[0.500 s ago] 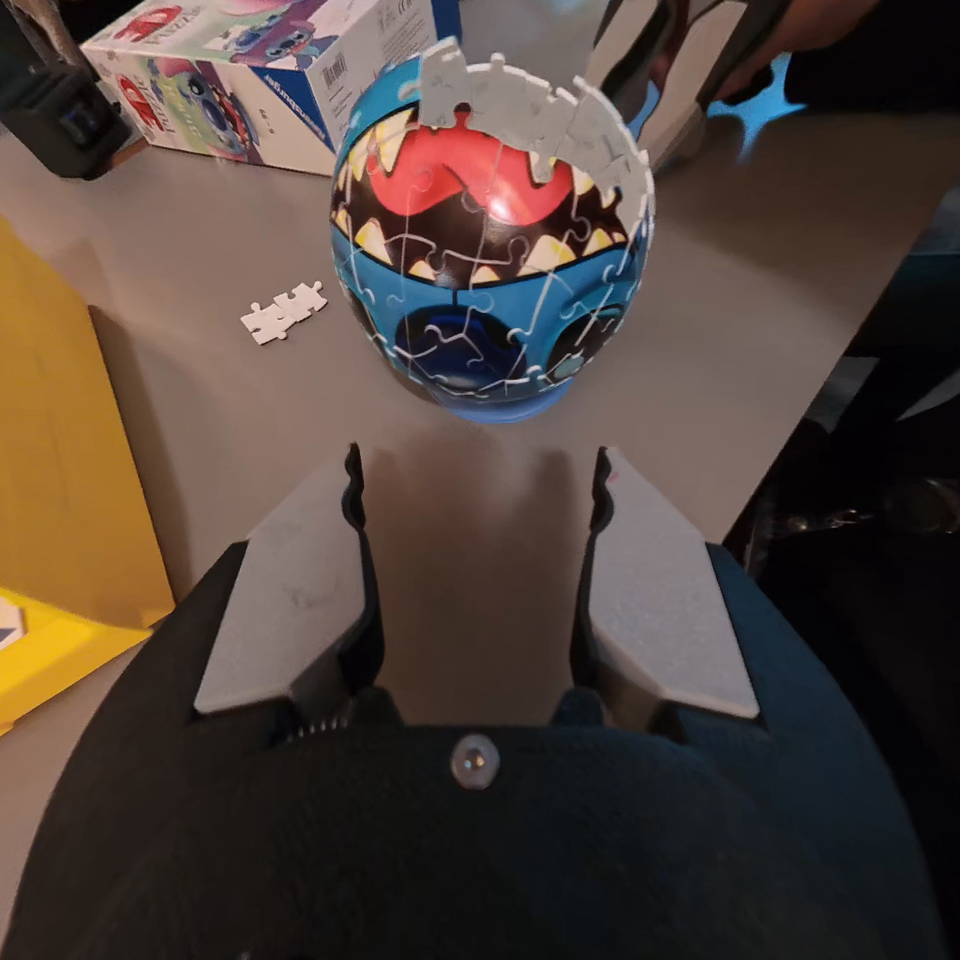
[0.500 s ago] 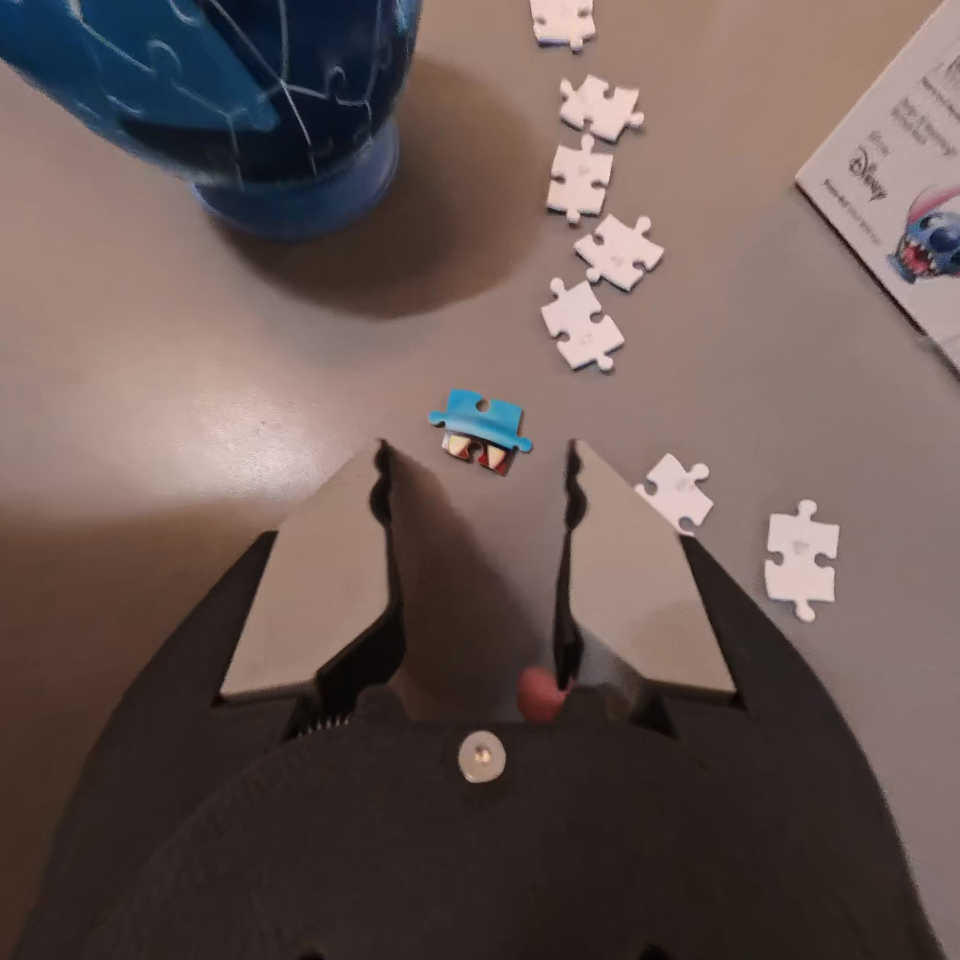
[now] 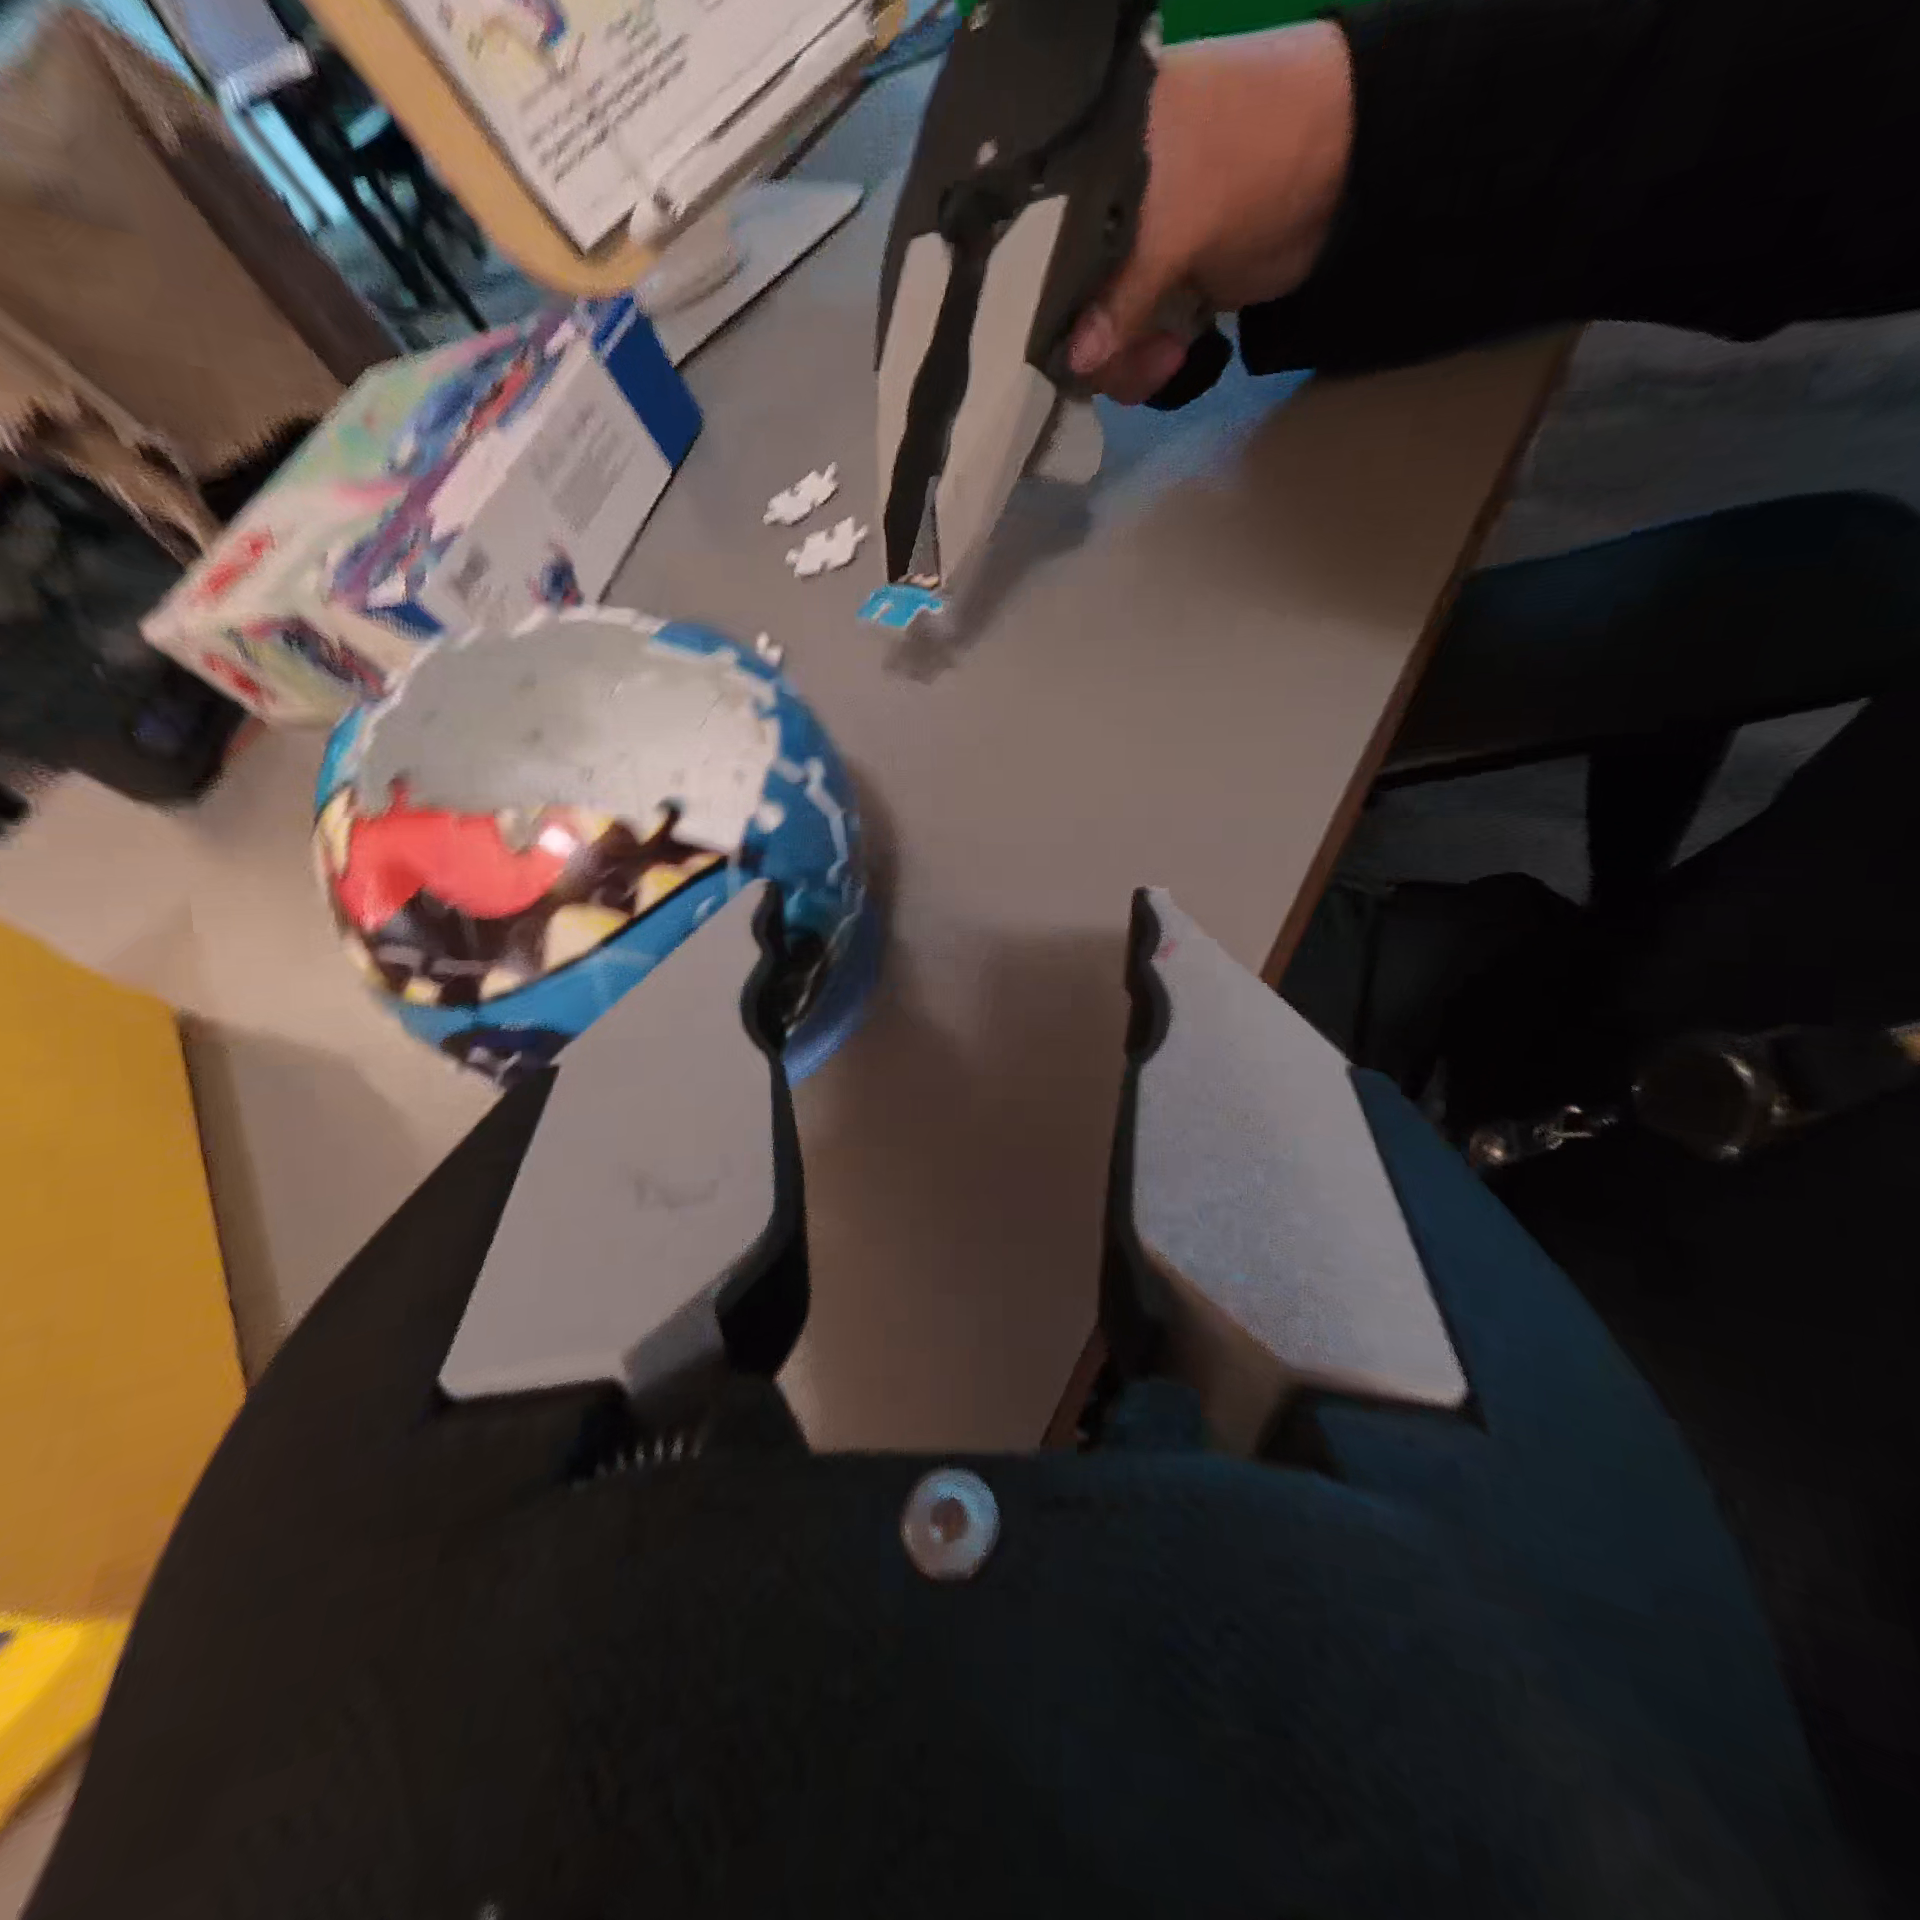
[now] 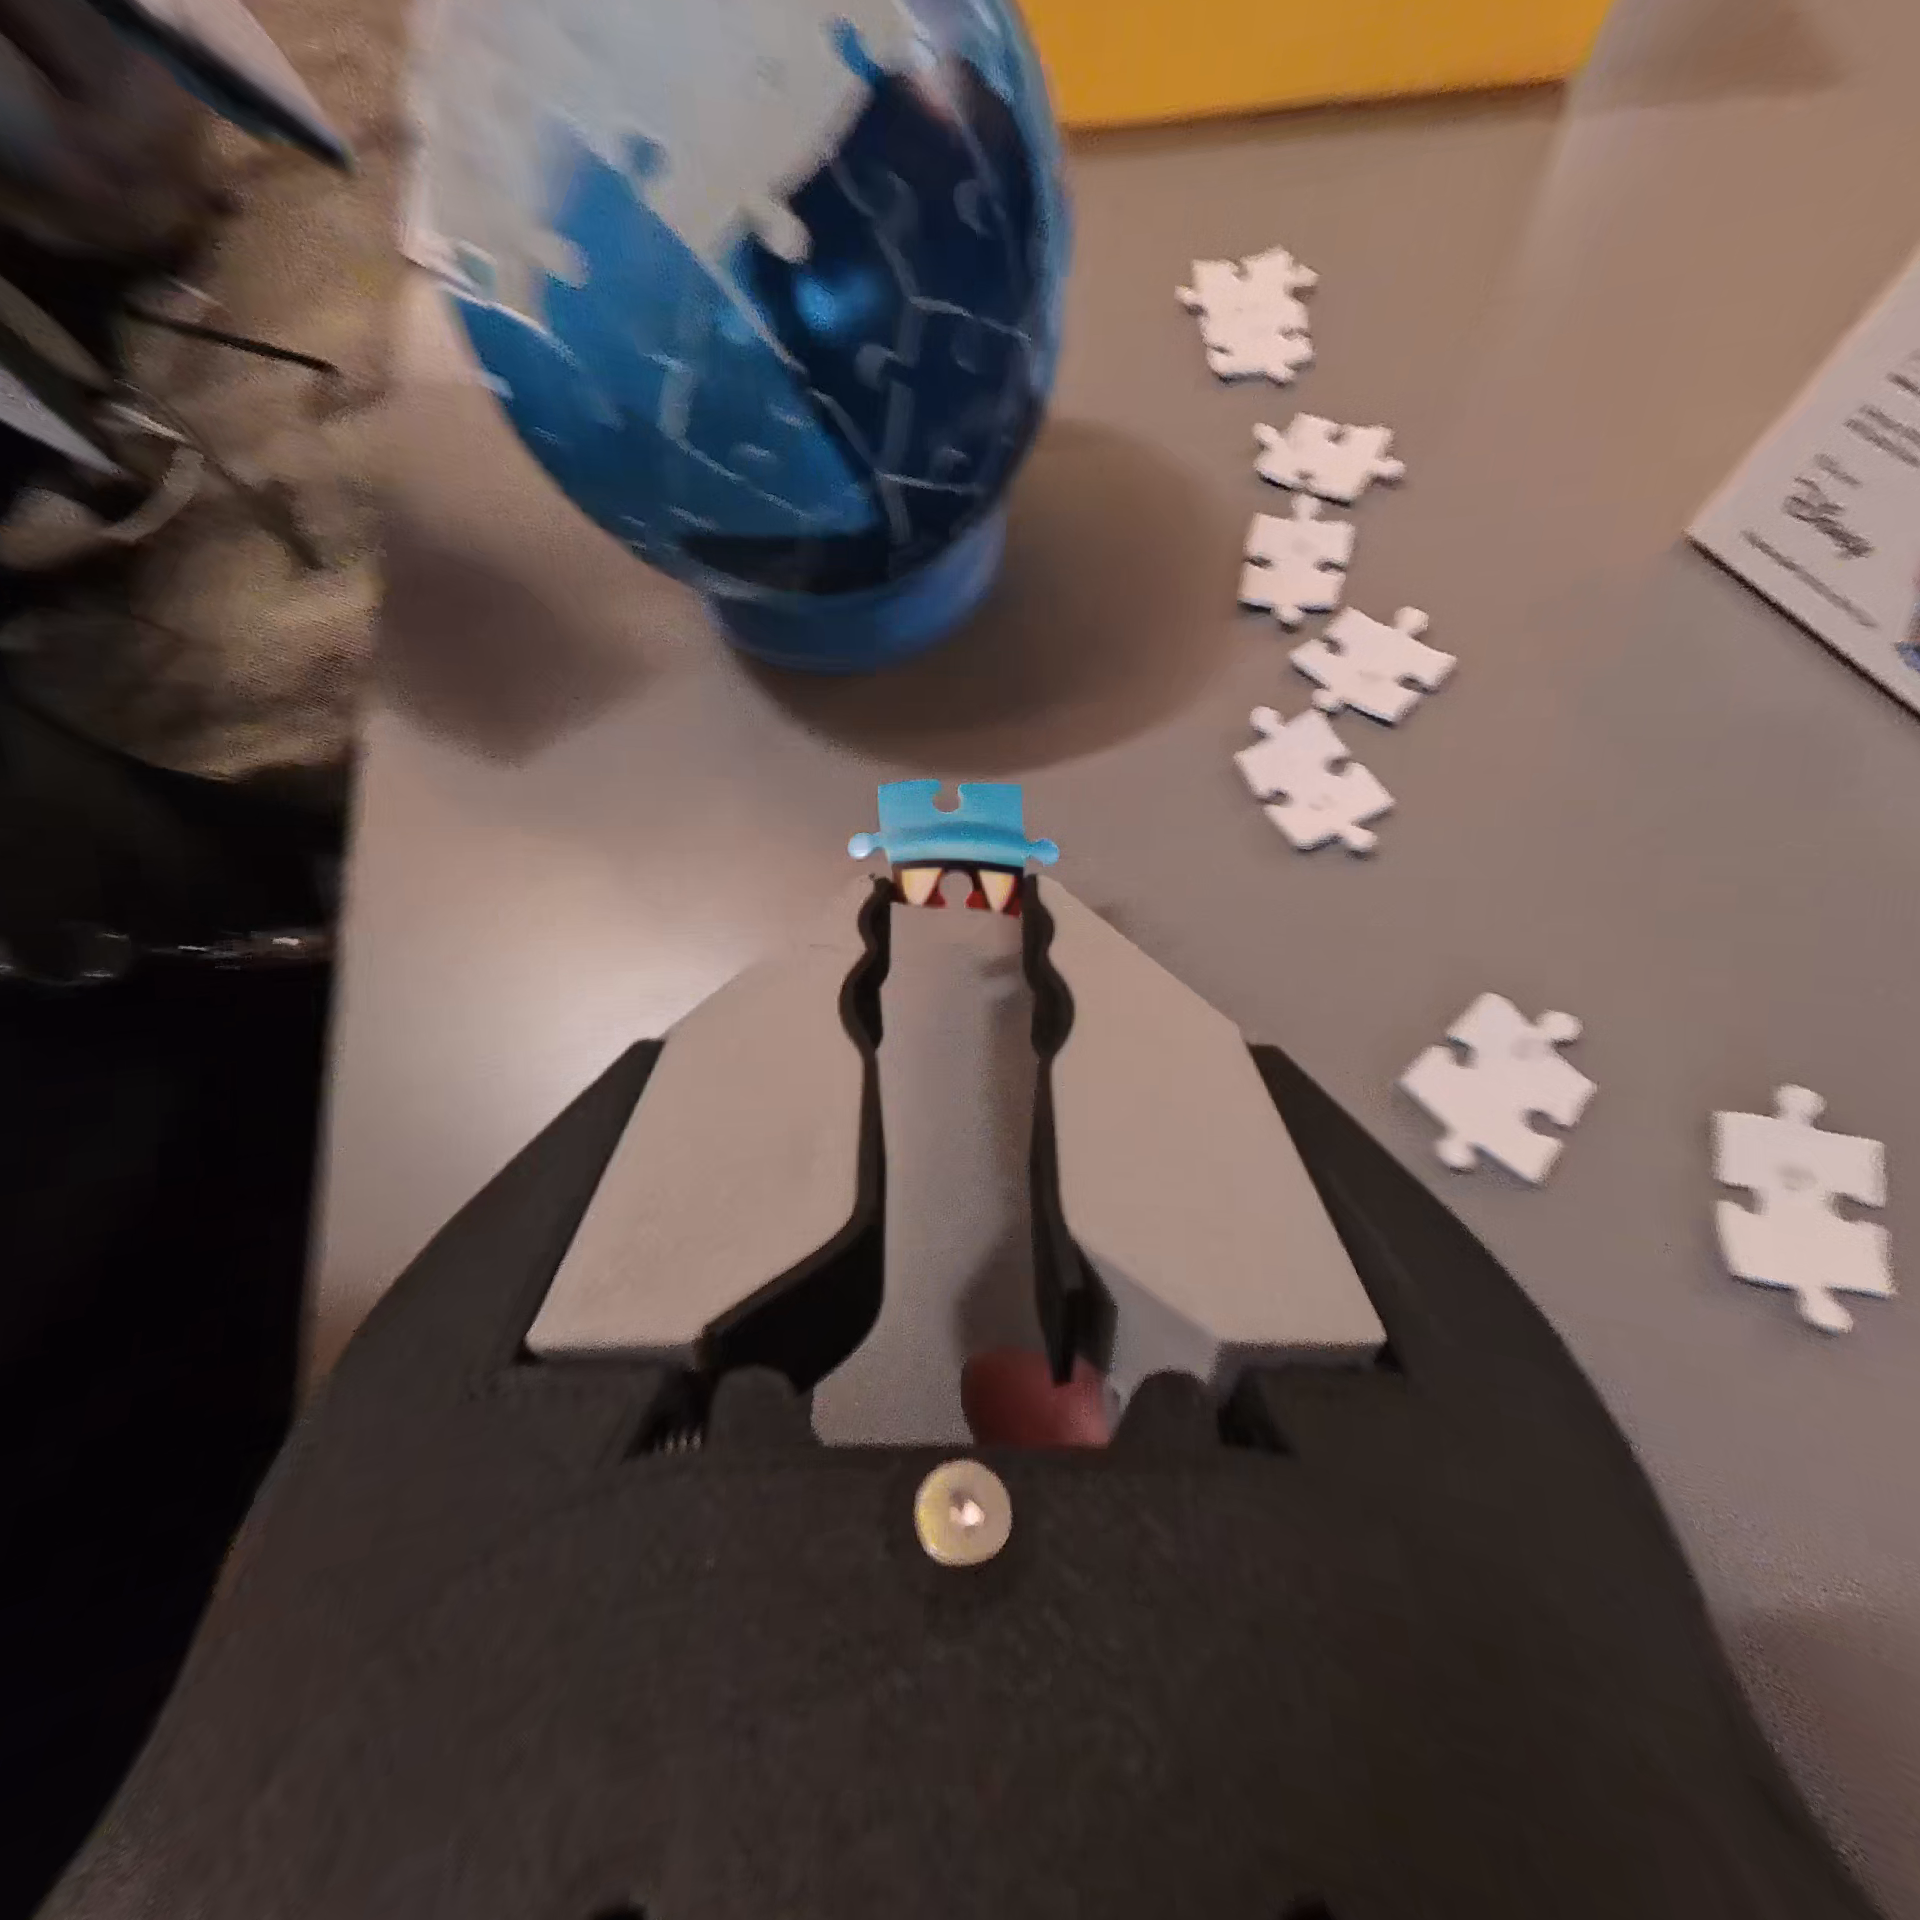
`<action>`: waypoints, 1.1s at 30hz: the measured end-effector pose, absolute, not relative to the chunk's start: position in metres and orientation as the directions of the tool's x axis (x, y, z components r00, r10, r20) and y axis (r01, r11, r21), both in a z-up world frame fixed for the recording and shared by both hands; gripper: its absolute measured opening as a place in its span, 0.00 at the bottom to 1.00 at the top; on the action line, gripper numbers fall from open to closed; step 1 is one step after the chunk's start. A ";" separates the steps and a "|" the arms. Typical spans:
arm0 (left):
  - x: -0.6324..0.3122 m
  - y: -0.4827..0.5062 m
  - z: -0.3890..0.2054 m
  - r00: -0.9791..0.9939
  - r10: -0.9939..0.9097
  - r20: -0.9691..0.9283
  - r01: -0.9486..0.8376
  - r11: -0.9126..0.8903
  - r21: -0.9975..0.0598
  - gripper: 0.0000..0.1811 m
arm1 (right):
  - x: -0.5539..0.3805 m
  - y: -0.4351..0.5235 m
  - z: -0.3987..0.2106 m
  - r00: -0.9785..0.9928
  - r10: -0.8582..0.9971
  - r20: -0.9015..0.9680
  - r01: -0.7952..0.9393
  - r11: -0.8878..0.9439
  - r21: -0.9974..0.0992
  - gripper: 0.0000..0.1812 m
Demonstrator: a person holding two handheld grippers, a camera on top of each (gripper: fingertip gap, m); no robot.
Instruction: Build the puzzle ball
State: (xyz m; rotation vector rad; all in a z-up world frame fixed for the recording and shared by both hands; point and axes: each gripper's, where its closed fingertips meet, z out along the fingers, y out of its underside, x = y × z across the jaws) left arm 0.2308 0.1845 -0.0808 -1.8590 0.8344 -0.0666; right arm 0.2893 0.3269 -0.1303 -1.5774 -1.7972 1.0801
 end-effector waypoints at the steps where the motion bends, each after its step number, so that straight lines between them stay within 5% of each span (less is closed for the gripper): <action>1: 0.241 0.183 -0.082 0.732 -0.567 -0.379 -0.553 -0.169 -0.816 0.33 | 0.291 0.313 -0.123 -0.227 0.961 -0.156 0.545 -0.007 -0.838 0.12; 11: 0.291 0.216 -0.092 0.517 -0.393 -0.760 -0.818 0.034 -0.574 0.27 | 0.298 0.232 -0.095 -0.420 0.873 -0.248 0.454 -0.034 -0.890 0.12; 18: 0.302 0.229 -0.094 0.396 -0.293 -0.870 -0.890 0.112 -0.442 0.02 | 0.304 0.213 -0.093 -0.462 0.846 -0.264 0.449 -0.034 -0.893 0.12; 20: 0.301 0.229 -0.092 0.446 -0.298 -0.844 -0.862 0.110 -0.494 0.00 | 0.303 0.215 -0.090 -0.460 0.842 -0.282 0.442 -0.059 -0.895 0.12; 22: 0.305 0.226 -0.081 0.621 -0.352 -0.701 -0.719 0.101 -0.688 0.00 | 0.304 0.222 -0.085 -0.449 0.846 -0.286 0.429 -0.076 -0.900 0.11; 25: 0.307 0.219 -0.055 0.828 -0.533 -0.173 -0.251 -0.077 -0.965 0.00 | 0.304 0.241 -0.061 -0.420 0.861 -0.288 0.334 -0.148 -0.931 0.12; 28: 0.306 0.206 -0.026 0.671 -0.648 0.362 0.196 -0.316 -0.928 0.00 | 0.304 0.237 -0.040 -0.454 0.836 -0.309 0.289 -0.190 -0.938 0.12; 33: 0.286 0.206 -0.033 0.598 -0.592 0.540 0.328 -0.435 -0.839 0.00 | 0.293 0.211 -0.018 -0.492 0.842 -0.222 0.239 -0.115 -0.964 0.12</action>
